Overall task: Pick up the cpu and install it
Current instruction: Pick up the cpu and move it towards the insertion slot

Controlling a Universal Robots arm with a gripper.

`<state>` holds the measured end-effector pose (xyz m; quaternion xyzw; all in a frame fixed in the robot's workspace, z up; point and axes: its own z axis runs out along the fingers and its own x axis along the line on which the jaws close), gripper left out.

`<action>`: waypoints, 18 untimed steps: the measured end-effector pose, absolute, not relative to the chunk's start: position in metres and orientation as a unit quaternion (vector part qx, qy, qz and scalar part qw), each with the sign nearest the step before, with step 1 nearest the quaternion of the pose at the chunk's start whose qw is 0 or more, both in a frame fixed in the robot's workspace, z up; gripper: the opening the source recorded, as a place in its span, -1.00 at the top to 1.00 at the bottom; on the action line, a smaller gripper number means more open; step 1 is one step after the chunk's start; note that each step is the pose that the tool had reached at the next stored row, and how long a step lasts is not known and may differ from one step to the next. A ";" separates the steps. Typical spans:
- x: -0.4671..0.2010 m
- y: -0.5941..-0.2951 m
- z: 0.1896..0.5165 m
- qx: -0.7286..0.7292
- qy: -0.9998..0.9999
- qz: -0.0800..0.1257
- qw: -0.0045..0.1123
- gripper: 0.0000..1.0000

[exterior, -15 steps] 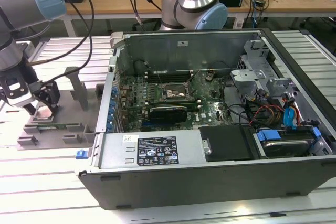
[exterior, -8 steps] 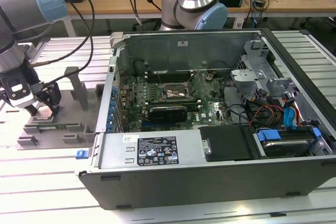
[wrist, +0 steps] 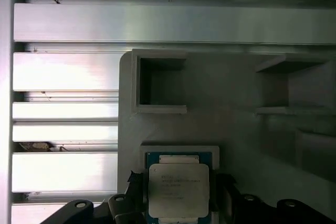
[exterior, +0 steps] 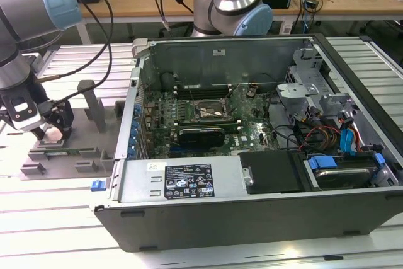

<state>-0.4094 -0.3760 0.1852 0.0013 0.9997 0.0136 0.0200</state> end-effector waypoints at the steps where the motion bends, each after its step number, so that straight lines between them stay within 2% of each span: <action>1: -0.409 -0.376 0.185 0.001 1.000 0.014 0.020 -0.33; 18: -0.411 -0.374 0.185 0.001 1.000 0.014 0.020 -0.33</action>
